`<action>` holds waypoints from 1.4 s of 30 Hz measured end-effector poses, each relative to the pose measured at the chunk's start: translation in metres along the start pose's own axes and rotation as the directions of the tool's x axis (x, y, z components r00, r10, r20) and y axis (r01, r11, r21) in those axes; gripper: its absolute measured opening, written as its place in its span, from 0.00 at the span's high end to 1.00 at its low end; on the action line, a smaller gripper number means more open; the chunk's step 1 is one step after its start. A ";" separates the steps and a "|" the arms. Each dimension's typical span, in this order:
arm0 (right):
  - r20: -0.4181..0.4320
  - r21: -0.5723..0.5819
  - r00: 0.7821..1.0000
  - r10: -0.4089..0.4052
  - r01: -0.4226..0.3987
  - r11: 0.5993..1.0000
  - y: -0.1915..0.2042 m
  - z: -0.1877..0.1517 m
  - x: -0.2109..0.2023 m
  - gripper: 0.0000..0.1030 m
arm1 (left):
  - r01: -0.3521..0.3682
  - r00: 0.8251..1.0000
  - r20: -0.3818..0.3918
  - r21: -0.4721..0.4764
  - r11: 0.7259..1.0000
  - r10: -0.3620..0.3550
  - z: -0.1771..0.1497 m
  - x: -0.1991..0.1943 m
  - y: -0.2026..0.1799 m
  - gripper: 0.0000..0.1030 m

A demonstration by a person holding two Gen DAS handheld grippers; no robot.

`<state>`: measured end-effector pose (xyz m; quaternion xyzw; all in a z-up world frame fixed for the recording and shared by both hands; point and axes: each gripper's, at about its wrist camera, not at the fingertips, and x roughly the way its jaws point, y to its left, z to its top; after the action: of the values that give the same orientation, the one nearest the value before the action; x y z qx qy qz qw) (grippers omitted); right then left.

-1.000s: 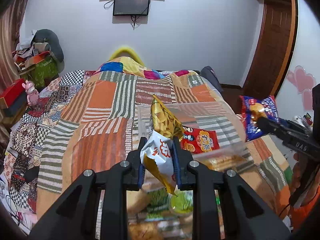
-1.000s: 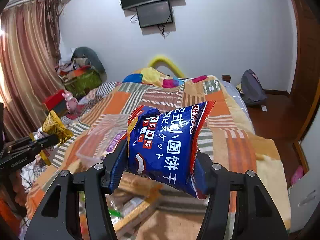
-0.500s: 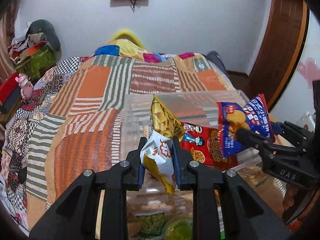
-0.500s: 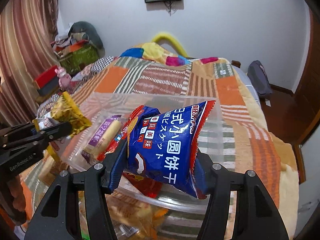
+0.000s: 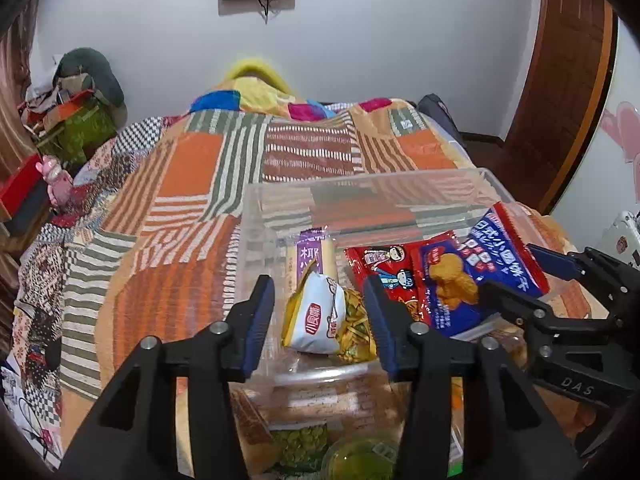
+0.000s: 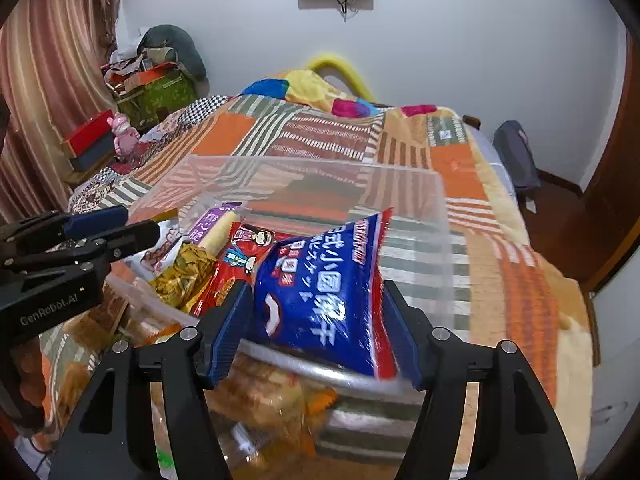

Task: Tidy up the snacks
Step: 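Lower the chip bag and blue biscuit bag into the clear box, opening both tools, then grasp the clear pastry pack with the left tool while the right tool grasps the gold-striped biscuit pack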

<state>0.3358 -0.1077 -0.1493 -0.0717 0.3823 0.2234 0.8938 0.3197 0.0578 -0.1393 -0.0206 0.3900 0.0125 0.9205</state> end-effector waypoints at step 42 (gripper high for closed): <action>-0.084 0.088 0.995 0.053 -0.045 0.995 0.039 -0.076 -0.026 0.19 | 0.028 0.990 -0.135 -0.001 1.000 -0.028 -0.156 -0.071 0.045 0.27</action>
<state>0.2527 -0.1047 -0.1817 -0.0334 0.4315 0.2254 0.8729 0.1568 0.0946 -0.1979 -0.0262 0.4509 -0.0020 0.8922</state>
